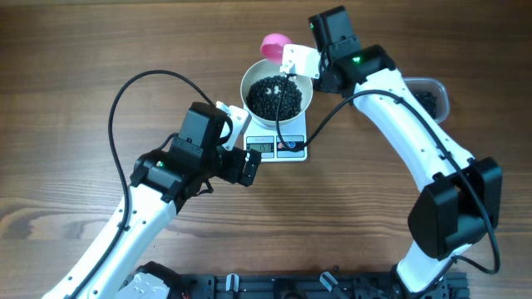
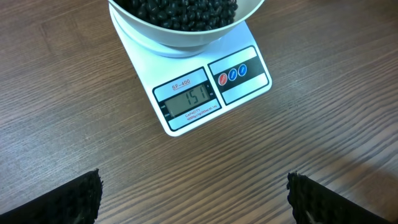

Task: Scoop item into bowl and weigh 150g on scale
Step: 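Carry the scoop left over the white bowl on the scale, then lower the pink scoop down into the white bowl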

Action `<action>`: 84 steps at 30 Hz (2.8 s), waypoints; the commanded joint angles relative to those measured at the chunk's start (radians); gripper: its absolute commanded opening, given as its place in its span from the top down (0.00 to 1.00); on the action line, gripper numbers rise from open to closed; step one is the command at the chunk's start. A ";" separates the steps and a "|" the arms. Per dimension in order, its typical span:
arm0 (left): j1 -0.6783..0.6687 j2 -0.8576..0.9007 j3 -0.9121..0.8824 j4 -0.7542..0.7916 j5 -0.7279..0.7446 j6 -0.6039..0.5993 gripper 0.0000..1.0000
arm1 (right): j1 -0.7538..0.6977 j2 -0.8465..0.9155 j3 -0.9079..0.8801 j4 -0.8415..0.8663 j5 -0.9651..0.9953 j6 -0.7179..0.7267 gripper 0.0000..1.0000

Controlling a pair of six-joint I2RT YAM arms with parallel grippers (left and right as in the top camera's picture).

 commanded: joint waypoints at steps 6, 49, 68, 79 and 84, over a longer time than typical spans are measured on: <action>-0.005 0.004 0.018 0.003 -0.005 -0.003 0.00 | 0.023 0.008 -0.003 -0.064 0.070 -0.029 0.96; -0.005 0.004 0.018 0.003 -0.005 -0.003 0.00 | 0.061 0.008 -0.069 -0.049 0.198 -0.270 0.96; -0.005 0.004 0.018 0.003 -0.005 -0.003 0.00 | 0.062 0.008 -0.069 -0.037 0.111 -0.418 0.96; -0.005 0.004 0.018 0.003 -0.005 -0.003 0.00 | 0.119 0.050 -0.069 -0.007 0.198 -0.366 0.96; -0.005 0.004 0.018 0.003 -0.005 -0.003 0.00 | 0.122 0.055 -0.069 -0.012 0.222 -0.366 0.96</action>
